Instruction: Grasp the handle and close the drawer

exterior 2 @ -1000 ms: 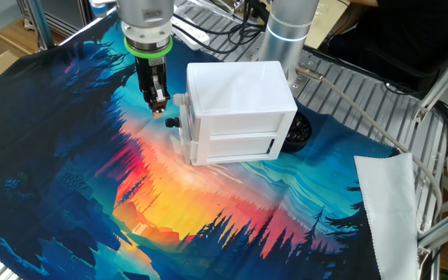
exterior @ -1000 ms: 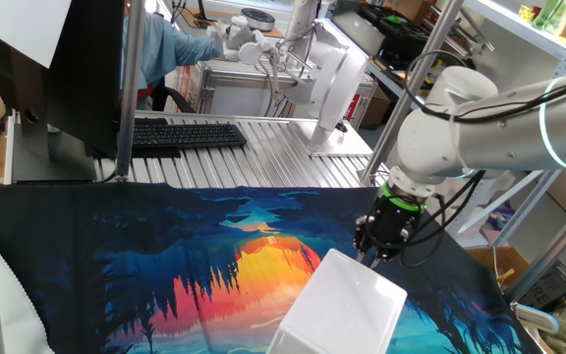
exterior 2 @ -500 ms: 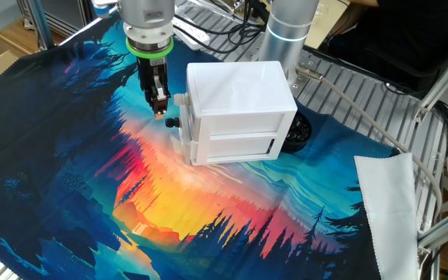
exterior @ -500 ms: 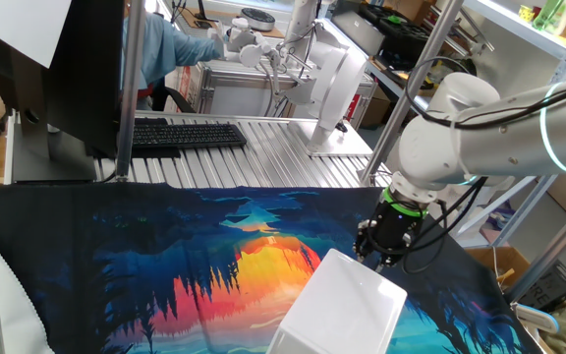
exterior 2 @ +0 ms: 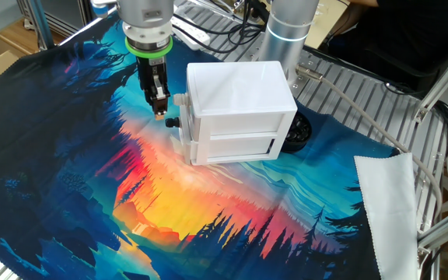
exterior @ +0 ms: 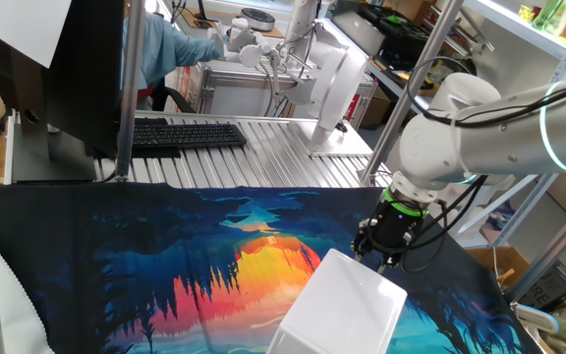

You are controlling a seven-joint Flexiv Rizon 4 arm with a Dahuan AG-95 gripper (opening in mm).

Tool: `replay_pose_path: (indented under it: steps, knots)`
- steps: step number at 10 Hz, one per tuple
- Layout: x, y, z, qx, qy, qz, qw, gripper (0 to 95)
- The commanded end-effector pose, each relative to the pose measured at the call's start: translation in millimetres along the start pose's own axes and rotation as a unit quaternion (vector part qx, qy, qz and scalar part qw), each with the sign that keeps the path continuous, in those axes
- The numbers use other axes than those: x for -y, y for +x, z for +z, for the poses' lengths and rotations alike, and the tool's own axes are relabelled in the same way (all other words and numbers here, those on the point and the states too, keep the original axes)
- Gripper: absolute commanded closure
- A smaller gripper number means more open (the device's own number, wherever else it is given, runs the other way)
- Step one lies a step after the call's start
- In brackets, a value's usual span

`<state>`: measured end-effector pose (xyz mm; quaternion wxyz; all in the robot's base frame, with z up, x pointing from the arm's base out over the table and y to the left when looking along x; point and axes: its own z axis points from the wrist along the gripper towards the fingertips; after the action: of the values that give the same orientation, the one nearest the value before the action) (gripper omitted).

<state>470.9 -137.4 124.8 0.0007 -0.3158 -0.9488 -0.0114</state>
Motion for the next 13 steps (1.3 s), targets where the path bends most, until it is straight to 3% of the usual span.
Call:
replay_pose_path:
  steps: [1, 13]
  knots:
    - [0.2, 0.5, -0.2, 0.000, 0.000, -0.003, 1.0000, 76.0]
    - [0.2, 0.5, -0.2, 0.000, -0.001, -0.002, 1.0000, 76.0]
